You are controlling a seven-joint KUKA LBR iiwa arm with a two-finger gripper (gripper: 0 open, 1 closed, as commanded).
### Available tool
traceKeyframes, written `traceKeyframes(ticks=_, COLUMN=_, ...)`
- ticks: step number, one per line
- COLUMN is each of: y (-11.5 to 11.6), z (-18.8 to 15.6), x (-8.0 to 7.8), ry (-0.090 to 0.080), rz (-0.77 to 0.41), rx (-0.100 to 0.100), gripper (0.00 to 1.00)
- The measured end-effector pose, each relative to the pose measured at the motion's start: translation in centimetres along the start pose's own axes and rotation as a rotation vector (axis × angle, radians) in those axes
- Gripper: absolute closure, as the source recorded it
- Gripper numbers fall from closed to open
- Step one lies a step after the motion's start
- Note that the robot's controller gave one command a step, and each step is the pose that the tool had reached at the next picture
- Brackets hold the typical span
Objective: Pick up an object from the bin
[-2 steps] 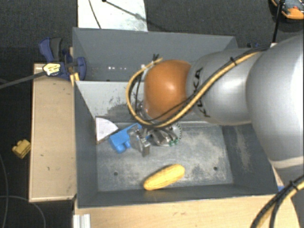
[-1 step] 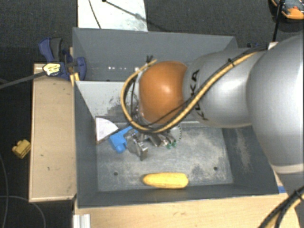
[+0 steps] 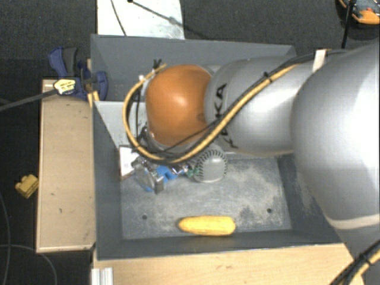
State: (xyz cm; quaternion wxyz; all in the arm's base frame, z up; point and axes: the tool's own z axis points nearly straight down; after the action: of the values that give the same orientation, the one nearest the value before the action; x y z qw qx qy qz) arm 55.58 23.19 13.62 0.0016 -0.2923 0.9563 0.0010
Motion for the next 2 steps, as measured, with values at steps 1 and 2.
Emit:
traceKeyframes(ticks=1, y=2.1, z=-0.6, x=0.5, ry=-0.002, rz=-0.032, rx=-0.001, gripper=1.00)
traceKeyframes(ticks=2, y=1.6, z=-4.5, x=1.1, ry=0.002, rz=0.161, rx=0.000, gripper=1.00)
